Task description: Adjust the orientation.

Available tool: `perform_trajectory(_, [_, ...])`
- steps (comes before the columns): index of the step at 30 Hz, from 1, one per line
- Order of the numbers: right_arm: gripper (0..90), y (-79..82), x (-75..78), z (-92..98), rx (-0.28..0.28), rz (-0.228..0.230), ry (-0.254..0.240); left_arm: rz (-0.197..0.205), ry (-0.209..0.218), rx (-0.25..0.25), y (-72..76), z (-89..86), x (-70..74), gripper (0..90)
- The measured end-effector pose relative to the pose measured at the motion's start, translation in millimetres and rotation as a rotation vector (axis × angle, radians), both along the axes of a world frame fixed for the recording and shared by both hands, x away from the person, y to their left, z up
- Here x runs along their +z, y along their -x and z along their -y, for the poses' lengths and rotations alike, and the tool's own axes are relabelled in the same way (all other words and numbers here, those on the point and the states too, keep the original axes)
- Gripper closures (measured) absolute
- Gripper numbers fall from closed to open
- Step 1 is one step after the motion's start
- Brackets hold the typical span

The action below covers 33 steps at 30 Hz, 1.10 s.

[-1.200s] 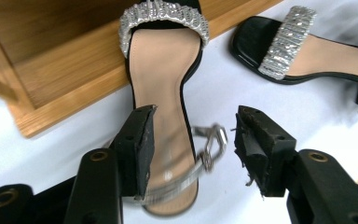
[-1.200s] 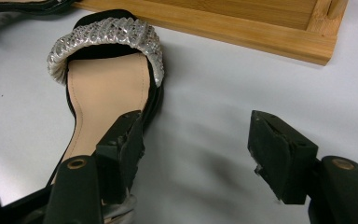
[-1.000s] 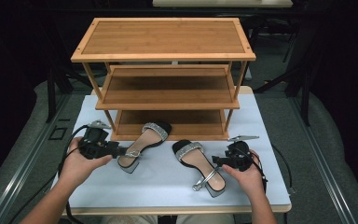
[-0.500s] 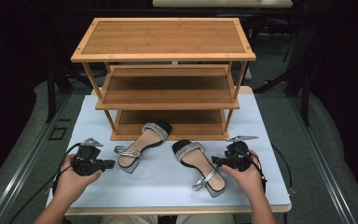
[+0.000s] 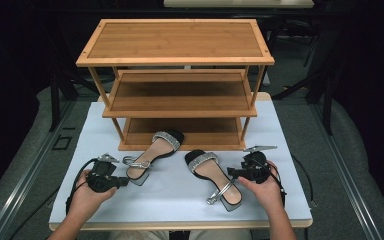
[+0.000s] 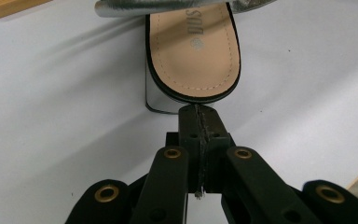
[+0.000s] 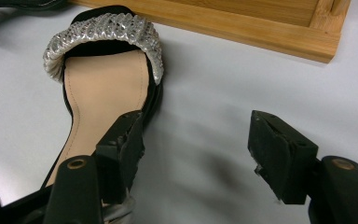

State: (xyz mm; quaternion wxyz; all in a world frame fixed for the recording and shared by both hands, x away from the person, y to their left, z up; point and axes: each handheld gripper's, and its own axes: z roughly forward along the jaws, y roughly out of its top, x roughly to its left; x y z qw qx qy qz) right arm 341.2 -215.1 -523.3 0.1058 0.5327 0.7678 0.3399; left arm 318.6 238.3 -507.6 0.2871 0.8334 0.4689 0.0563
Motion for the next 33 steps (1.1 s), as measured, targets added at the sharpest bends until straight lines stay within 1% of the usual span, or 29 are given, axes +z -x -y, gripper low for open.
perform_trajectory(3, [35.0,-0.3,-0.4,-0.6,0.006,0.002,0.000,0.002,-0.005,-0.009,0.6,2.1,0.8,89.9])
perform_trajectory(4, [35.0,-0.2,-0.3,-0.8,0.003,-0.001,0.001,-0.007,0.000,-0.025,0.9,4.5,1.4,89.9])
perform_trajectory(5, [35.0,-0.2,-0.4,-0.8,0.001,0.000,0.002,-0.011,0.010,-0.028,1.3,6.8,1.6,89.9])
perform_trajectory(6, [35.0,-0.2,-0.4,-0.9,0.000,-0.003,0.001,-0.013,0.009,-0.042,1.5,8.3,2.8,89.9])
perform_trajectory(9, [34.9,-0.4,-0.8,-1.1,0.004,-0.001,0.001,-0.004,0.025,-0.056,2.8,15.1,6.1,90.0])
perform_trajectory(11, [35.0,-0.5,-0.9,-1.2,0.004,0.000,0.003,-0.004,0.042,-0.065,2.7,19.8,8.6,90.0])
perform_trajectory(12, [35.0,-0.5,-1.0,-1.3,0.004,-0.001,0.003,0.000,0.042,-0.081,2.1,22.1,9.6,90.0])
perform_trajectory(15, [35.0,-0.5,-1.0,-1.2,0.005,-0.001,0.001,0.005,0.044,-0.097,0.9,32.2,10.6,90.0])
perform_trajectory(18, [35.0,-0.3,-0.7,-0.9,0.000,-0.003,-0.001,0.007,0.061,-0.124,-2.0,43.1,11.3,90.0])
perform_trajectory(19, [35.0,-0.4,-0.8,-0.7,0.001,-0.003,-0.003,0.012,0.059,-0.134,-3.1,47.2,11.8,90.0])
perform_trajectory(21, [35.0,-0.3,-0.6,-0.4,0.003,-0.003,-0.008,0.033,0.042,-0.144,-4.8,55.7,13.1,90.0])
perform_trajectory(23, [35.0,-0.2,-0.5,-0.2,0.000,0.000,-0.005,0.061,0.028,-0.148,-8.0,62.3,14.6,90.0])
perform_trajectory(26, [35.0,-0.4,-0.7,0.2,0.003,0.003,-0.004,0.094,0.036,-0.130,-15.5,68.6,17.7,90.0])
perform_trajectory(29, [35.0,-0.6,-0.7,0.6,0.002,0.003,-0.006,0.086,0.030,-0.137,-25.9,75.5,17.7,90.0])
perform_trajectory(31, [35.0,-0.6,-0.6,1.0,0.000,0.002,-0.007,0.082,0.026,-0.127,-32.5,80.0,15.3,90.0])
perform_trajectory(33, [35.0,-0.7,-0.5,1.7,-0.001,0.004,-0.007,0.081,0.036,-0.117,-39.2,82.8,13.5,90.0])
